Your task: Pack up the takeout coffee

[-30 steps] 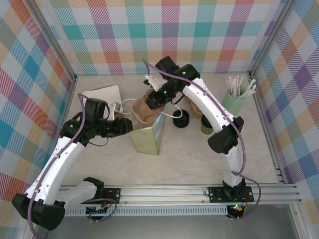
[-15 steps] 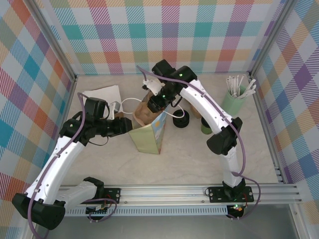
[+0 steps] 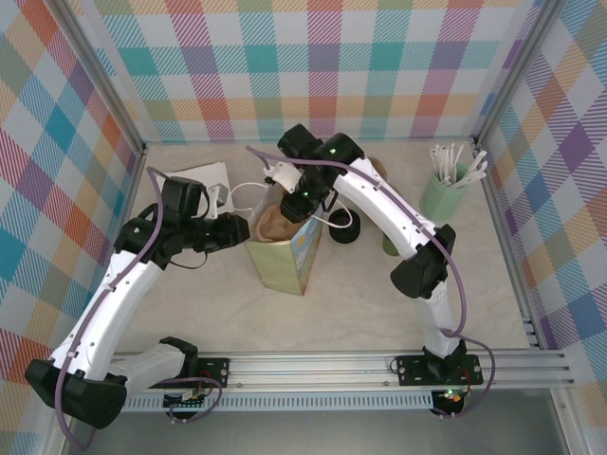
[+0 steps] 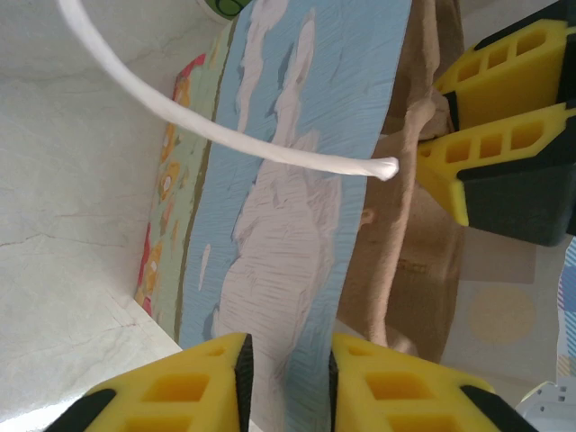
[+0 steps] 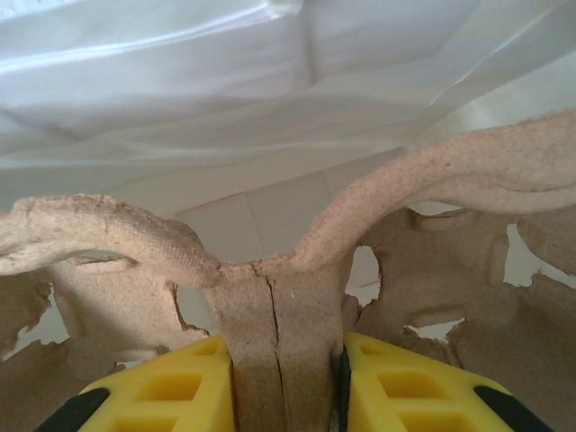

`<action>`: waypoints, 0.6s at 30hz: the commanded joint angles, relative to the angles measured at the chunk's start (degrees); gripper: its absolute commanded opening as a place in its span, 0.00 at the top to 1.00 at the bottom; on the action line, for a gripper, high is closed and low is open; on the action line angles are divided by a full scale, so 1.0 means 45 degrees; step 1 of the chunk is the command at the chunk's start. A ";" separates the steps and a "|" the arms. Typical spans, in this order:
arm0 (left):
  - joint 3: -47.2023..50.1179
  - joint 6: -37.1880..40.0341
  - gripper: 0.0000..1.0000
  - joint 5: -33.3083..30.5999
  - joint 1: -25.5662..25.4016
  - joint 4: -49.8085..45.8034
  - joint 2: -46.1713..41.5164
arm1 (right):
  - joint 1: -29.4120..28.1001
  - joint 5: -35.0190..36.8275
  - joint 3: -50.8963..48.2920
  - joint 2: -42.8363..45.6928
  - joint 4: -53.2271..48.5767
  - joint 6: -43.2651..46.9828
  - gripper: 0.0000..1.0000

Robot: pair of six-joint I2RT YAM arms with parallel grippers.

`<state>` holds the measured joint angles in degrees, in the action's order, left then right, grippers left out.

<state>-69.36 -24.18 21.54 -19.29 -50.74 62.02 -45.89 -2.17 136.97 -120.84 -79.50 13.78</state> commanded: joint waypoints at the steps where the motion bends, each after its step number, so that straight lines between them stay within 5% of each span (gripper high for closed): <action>1: -0.0478 0.0291 0.76 0.0200 0.0146 0.0169 0.0136 | -0.0193 0.0478 -0.0125 0.0126 -0.0462 0.0365 0.68; 11: -0.0952 0.0560 0.91 0.1290 0.0088 0.0889 0.0492 | -0.0475 0.1070 -0.0073 -0.0299 -0.0959 0.0356 0.67; 18: -0.1101 0.0391 0.92 0.1432 -0.0245 0.1160 0.0632 | -0.0593 0.1113 -0.0017 -0.0588 -0.1156 0.0373 0.67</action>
<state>-72.38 -22.68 26.44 -19.79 -47.72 64.77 -47.97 2.57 136.84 -122.13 -82.39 14.48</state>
